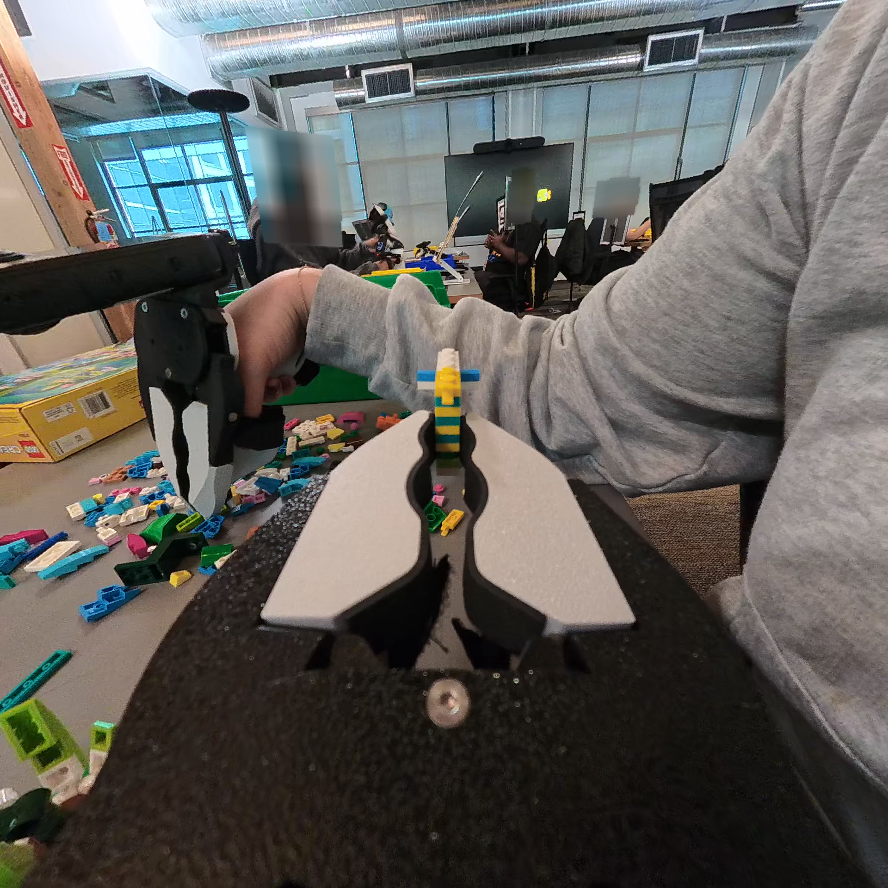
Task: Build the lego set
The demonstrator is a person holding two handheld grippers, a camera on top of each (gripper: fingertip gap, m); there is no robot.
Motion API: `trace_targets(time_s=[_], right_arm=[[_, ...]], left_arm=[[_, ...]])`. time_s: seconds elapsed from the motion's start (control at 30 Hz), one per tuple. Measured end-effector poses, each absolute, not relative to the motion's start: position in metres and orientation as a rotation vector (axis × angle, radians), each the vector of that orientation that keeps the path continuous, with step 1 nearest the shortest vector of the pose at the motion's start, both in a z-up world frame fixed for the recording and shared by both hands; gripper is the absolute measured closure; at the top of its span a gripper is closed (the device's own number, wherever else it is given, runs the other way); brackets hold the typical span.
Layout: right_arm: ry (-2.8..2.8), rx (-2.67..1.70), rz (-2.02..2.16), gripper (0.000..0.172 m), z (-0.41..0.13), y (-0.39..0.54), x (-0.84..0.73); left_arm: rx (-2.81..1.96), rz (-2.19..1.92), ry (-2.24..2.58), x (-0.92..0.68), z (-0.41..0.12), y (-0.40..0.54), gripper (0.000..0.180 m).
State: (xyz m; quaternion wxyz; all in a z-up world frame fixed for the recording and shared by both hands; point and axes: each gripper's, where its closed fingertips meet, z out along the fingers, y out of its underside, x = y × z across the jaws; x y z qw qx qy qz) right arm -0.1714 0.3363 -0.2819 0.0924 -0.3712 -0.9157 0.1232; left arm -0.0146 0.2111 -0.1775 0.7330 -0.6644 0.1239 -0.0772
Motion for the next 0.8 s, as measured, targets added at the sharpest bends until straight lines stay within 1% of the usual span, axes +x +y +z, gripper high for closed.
trace_targets(time_s=[0.3,0.37,0.57,0.7,0.8], right_arm=[[-2.765,-1.038,0.435,0.166,-0.28,0.32,-0.169],[-2.739,-1.038,0.453,0.161,-0.273,0.322,-0.169],[-2.485,-1.197,0.496,0.152,-0.243,0.369,-0.176],[-2.394,-1.336,0.488,0.149,-0.245,0.4,-0.173],[-2.358,-1.388,0.512,0.147,-0.246,0.407,-0.175]], left_arm=[[-1.46,-0.174,0.269,-0.016,-0.177,0.211,0.172],[-1.46,-0.174,0.269,-0.016,-0.177,0.211,0.172],[-1.461,-0.171,0.274,-0.016,-0.177,0.211,0.172],[-1.461,-0.174,0.271,-0.017,-0.177,0.211,0.172],[-1.461,-0.173,0.273,-0.017,-0.177,0.211,0.172]])
